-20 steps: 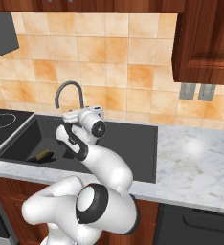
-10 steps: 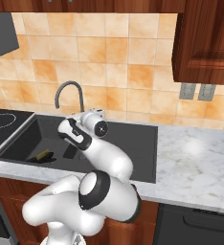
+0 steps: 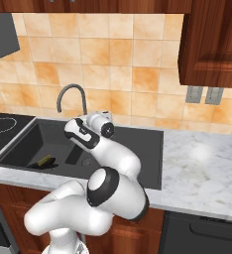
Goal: Pick the pan and sponge and place them into the sink. Then turn on the water.
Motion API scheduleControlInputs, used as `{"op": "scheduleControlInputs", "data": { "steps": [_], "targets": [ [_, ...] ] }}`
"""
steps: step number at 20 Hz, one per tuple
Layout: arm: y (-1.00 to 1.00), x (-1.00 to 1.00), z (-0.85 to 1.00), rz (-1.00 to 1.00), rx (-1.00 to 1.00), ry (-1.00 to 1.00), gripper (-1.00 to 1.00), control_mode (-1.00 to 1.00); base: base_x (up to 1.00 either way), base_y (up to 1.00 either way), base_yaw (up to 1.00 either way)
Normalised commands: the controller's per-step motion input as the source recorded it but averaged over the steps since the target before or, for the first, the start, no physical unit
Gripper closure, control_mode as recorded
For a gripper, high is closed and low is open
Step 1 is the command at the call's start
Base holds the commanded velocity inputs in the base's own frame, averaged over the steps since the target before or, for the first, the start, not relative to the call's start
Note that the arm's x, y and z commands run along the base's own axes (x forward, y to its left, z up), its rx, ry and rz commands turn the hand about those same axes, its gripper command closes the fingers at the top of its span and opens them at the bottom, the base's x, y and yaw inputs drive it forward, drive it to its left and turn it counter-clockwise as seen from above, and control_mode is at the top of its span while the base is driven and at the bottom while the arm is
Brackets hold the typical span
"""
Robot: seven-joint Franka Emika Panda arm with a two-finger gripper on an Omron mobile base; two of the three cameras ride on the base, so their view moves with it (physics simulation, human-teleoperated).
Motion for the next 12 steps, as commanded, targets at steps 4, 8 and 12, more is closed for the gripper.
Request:
{"op": "scheduleControlInputs", "data": {
  "steps": [4,8,12],
  "targets": [
    [-0.01,0.36,-0.23,0.0,-0.02,0.01,-1.0,-1.0,0.0,0.0,0.0],
    [0.0,0.31,-0.29,0.0,-0.03,0.01,-1.0,-1.0,0.0,0.0,0.0],
    [0.0,0.26,-0.27,0.0,-0.03,0.01,-1.0,-1.0,0.0,0.0,0.0]
  ]
}}
